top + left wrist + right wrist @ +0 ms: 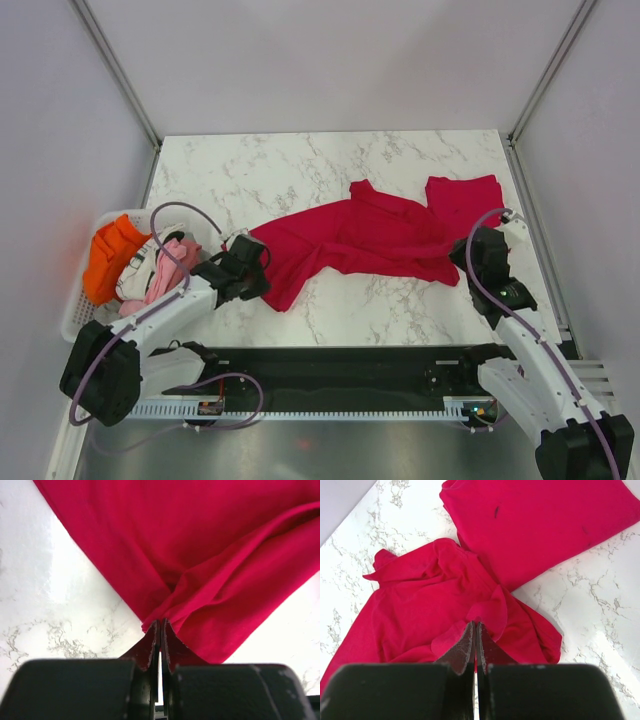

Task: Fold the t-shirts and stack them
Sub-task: Flatten the tshirt out

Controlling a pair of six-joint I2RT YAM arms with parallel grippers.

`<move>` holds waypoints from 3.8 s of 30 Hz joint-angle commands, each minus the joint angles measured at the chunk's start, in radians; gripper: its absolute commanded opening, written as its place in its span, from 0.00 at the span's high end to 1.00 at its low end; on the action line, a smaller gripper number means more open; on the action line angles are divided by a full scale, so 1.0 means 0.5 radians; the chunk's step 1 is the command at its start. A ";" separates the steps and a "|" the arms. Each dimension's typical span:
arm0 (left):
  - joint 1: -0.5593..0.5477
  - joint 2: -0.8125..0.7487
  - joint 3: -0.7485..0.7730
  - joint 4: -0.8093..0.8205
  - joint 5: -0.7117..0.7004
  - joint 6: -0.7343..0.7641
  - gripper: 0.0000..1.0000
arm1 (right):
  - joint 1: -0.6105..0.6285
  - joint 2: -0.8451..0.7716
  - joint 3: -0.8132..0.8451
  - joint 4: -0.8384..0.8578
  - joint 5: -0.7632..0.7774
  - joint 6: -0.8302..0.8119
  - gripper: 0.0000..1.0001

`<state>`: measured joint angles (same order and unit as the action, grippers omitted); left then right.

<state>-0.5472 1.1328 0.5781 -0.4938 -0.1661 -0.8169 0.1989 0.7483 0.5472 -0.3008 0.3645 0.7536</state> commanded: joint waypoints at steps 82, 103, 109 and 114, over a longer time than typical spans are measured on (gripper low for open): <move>1.257 1.180 2.548 -0.037 0.835 0.272 0.98 | -0.386 1.578 2.411 0.555 -1.401 -0.216 1.00; 1.272 -0.023 0.467 0.233 0.597 0.238 0.98 | -0.386 -0.306 0.532 -0.269 -1.296 -0.492 1.00; 1.432 -0.149 0.497 0.043 0.510 0.302 0.98 | -0.386 -0.456 0.489 -0.548 -1.309 -0.535 1.00; 1.438 -0.247 0.384 0.040 0.559 0.281 0.98 | -0.386 -0.506 0.467 -0.653 -1.290 -0.504 1.00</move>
<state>0.1680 1.0466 0.7925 -0.4755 0.1310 -0.7025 0.0082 0.5079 0.7792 -0.5831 -0.2802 0.5068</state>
